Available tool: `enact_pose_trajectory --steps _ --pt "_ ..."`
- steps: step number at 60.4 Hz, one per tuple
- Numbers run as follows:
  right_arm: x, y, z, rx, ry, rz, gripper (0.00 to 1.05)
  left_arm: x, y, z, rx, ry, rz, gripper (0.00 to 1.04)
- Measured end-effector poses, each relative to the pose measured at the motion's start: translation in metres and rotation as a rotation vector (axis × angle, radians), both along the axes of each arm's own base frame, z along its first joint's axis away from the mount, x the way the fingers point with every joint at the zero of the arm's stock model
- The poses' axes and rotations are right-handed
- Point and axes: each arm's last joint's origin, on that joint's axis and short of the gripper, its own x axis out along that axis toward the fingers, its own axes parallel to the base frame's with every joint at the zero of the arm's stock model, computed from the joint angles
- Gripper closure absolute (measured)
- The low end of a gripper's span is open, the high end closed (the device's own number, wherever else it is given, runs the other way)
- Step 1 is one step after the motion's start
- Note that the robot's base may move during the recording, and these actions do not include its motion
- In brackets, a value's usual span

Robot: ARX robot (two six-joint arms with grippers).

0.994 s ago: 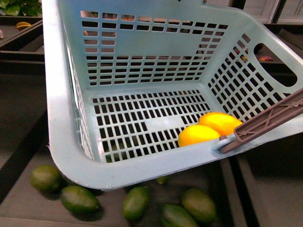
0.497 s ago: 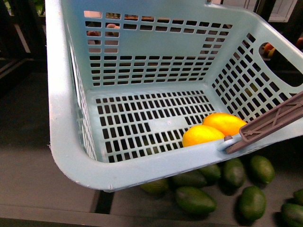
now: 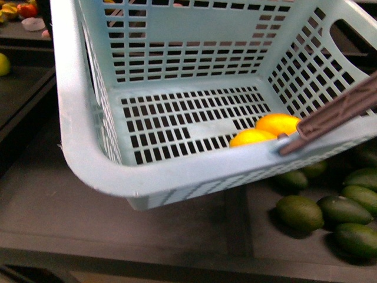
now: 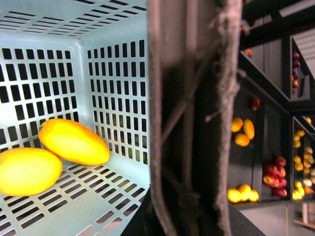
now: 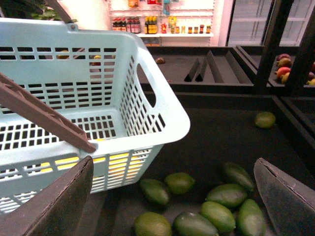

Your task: Pick lemon and mango into basket

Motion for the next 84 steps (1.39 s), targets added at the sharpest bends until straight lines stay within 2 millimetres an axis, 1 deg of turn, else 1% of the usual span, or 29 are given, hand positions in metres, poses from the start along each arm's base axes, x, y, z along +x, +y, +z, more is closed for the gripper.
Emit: enact_pose_trajectory --steps 12,15,17,19,20,23,24,28,30,31,32,33,35,36,39,40,43,48,49,52,53,55,56,61,74,75,80,82,84 --pt "0.000 0.000 0.000 0.000 0.000 -0.002 0.09 0.001 0.001 0.000 0.026 -0.022 0.002 1.00" --pt "0.000 0.000 0.000 0.000 0.000 -0.008 0.09 0.003 -0.004 0.001 0.095 0.034 0.135 1.00" --pt "0.000 0.000 0.000 0.000 0.000 -0.006 0.09 0.010 -0.009 0.002 0.193 0.089 0.344 1.00" --pt "0.000 0.000 0.000 0.000 0.000 -0.005 0.09 0.014 -0.012 0.001 0.231 0.110 0.429 1.00" --pt "0.000 0.000 0.000 0.000 0.000 -0.004 0.09 0.019 -0.015 -0.001 0.222 0.145 0.547 1.00" --pt "0.000 0.000 0.000 0.000 -0.001 -0.006 0.09 0.019 -0.015 -0.001 0.222 0.145 0.547 1.00" --pt "0.000 0.000 0.000 0.000 0.000 -0.008 0.09 0.037 -0.017 -0.028 0.228 0.171 0.765 1.00" --pt "0.000 0.000 0.000 0.000 -0.001 -0.008 0.09 0.061 -0.011 -0.049 0.261 0.162 0.895 1.00" --pt "0.000 0.000 0.000 0.000 -0.001 -0.008 0.09 0.073 -0.003 -0.056 0.279 0.159 0.940 1.00" --pt "0.000 0.000 0.000 0.000 -0.001 -0.009 0.09 0.073 -0.003 -0.056 0.279 0.159 0.940 1.00" --pt "0.000 0.000 0.000 0.000 0.000 -0.009 0.09 0.081 0.003 -0.059 0.262 0.155 0.985 1.00" --pt "0.000 0.000 0.000 0.000 0.000 -0.009 0.09 0.081 0.003 -0.059 0.262 0.155 0.985 1.00" --pt "0.000 0.000 0.000 0.000 0.000 -0.009 0.09 0.093 0.011 -0.061 0.232 0.147 1.030 1.00" --pt "0.000 0.000 0.000 0.000 -0.001 -0.008 0.09 0.093 0.011 -0.061 0.232 0.147 1.030 1.00" --pt "0.000 0.000 0.000 0.000 0.000 -0.008 0.09 0.111 0.026 -0.062 0.163 0.134 1.094 1.00" --pt "0.000 0.000 0.000 0.000 0.000 -0.008 0.09 0.111 0.026 -0.062 0.163 0.134 1.094 1.00" --pt "0.000 0.000 0.000 0.000 0.000 -0.007 0.09 0.124 0.036 -0.061 0.088 0.118 1.137 1.00" --pt "0.000 0.000 0.000 0.000 0.000 -0.006 0.09 0.136 0.043 -0.062 0.014 0.100 1.165 1.00" --pt "0.000 0.000 0.000 0.000 -0.001 -0.006 0.09 0.145 0.048 -0.064 -0.067 0.092 1.198 1.00" --pt "0.000 0.000 0.000 0.000 0.000 -0.007 0.09 0.145 0.048 -0.064 -0.067 0.092 1.198 1.00" --pt "0.000 0.000 0.000 0.000 0.000 -0.007 0.09 0.151 0.048 -0.074 -0.071 0.106 1.194 1.00" --pt "0.000 0.000 0.000 0.000 0.000 -0.008 0.09 0.151 0.048 -0.074 -0.071 0.106 1.194 1.00" --pt "0.000 0.000 0.000 0.000 0.000 -0.007 0.09 0.153 0.047 -0.078 -0.114 0.110 1.215 1.00" --pt "0.000 0.000 0.000 0.000 0.000 -0.007 0.09 0.155 0.047 -0.078 -0.129 0.106 1.217 1.00" --pt "0.000 0.000 0.000 0.000 0.000 -0.007 0.09 0.168 0.061 -0.084 -0.123 0.103 1.195 1.00" --pt "0.000 0.000 0.000 0.000 0.000 -0.007 0.09 0.173 0.066 -0.089 -0.133 0.100 1.207 1.00" --pt "0.000 0.000 0.000 0.000 0.000 -0.007 0.09 0.180 0.072 -0.095 -0.154 0.107 1.211 1.00" --pt "0.000 0.000 0.000 0.000 0.000 -0.007 0.09 0.186 0.074 -0.104 -0.180 0.111 1.216 1.00" --pt "0.000 0.000 0.000 0.000 0.000 -0.007 0.09 0.188 0.075 -0.107 -0.198 0.115 1.218 1.00"
